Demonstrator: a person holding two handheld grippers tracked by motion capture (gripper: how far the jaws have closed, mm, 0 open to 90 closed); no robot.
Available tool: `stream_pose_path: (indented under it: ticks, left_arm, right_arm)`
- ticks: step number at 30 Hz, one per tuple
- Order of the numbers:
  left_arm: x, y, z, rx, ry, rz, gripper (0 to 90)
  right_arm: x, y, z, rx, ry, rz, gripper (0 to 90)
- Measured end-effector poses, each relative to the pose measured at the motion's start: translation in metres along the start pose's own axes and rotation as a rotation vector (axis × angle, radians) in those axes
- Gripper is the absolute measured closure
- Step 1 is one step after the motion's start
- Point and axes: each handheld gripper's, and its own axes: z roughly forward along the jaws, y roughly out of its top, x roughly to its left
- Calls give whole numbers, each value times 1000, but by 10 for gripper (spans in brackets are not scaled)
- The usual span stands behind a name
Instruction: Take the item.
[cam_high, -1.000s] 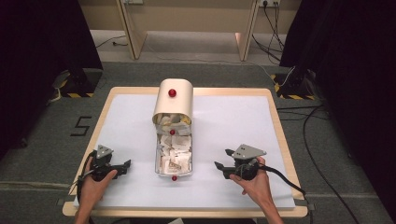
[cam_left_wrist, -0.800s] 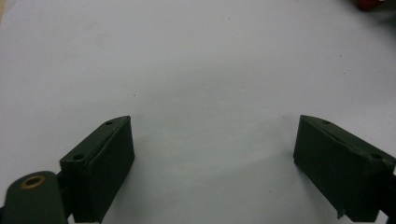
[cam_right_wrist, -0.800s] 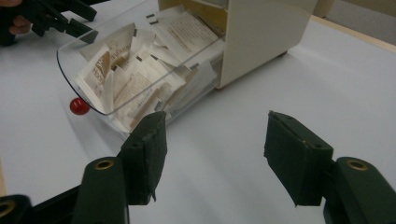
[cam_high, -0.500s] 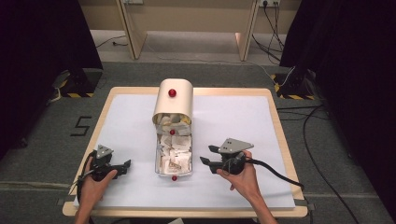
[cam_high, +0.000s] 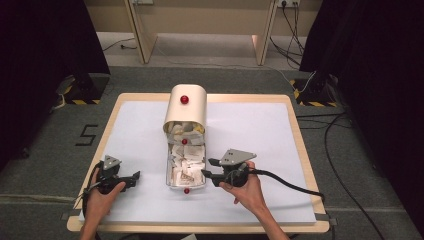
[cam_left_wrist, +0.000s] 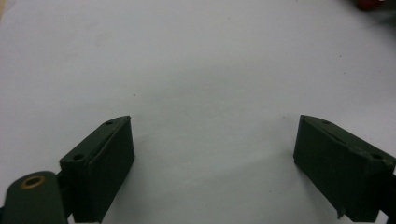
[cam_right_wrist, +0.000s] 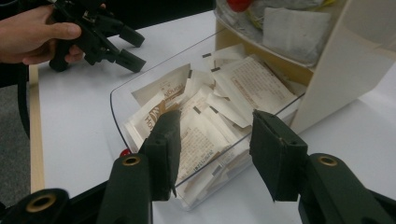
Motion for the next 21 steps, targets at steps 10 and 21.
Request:
stream_pose_path:
  ticks: [10, 21]
  left_arm:
    - [0, 0, 0, 0, 0, 0, 115]
    - [0, 0, 0, 0, -1, -1, 115]
  right_arm:
    - [8, -3, 15, 7, 45, -9, 592]
    - [17, -4, 32, 43, 85, -61, 666]
